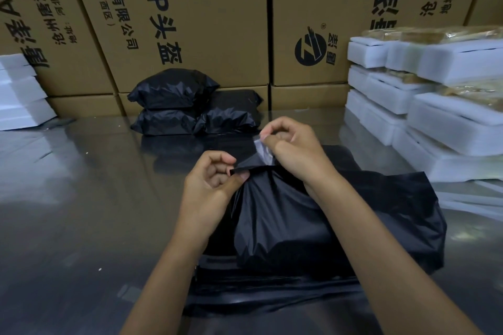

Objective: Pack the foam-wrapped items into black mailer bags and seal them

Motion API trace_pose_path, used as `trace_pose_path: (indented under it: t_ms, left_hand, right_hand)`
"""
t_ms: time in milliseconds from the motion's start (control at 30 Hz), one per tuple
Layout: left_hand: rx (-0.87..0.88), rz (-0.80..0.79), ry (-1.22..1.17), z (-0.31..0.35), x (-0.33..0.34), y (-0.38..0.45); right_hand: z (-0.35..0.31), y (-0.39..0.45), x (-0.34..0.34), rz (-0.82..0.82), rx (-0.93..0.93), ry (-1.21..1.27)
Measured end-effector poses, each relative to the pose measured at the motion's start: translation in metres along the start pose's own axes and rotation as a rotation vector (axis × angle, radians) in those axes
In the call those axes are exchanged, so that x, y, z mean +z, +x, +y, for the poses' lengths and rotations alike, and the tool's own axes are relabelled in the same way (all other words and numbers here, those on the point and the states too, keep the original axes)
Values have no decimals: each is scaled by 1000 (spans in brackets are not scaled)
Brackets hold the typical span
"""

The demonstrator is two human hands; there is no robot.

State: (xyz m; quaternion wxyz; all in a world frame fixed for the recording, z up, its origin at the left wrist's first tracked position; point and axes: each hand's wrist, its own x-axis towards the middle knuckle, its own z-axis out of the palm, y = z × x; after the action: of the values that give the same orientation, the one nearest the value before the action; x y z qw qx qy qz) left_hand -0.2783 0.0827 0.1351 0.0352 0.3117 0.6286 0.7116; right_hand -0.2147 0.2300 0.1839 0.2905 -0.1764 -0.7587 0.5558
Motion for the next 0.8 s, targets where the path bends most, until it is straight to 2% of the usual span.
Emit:
trace_pose_path:
  t_ms: [100, 233, 333, 467, 600, 800]
  left_hand:
    - [-73, 30, -45, 0, 0, -2]
    - [-180, 51, -135, 1, 3, -3]
    - [-161, 99, -109, 2, 8, -3]
    - [-32, 188, 84, -3, 14, -4]
    - [-24, 249, 374, -13, 17, -7]
    - [-85, 140, 714, -27, 27, -16]
  right_hand:
    - [-4, 1, -11, 100, 35, 91]
    - [-9, 5, -33, 122, 32, 152]
    - [-11, 6, -48, 140, 23, 226]
    - [-8, 7, -71, 223, 8, 237]
    - [4, 9, -99, 329, 8, 191]
    - [34, 9, -140, 466, 46, 82]
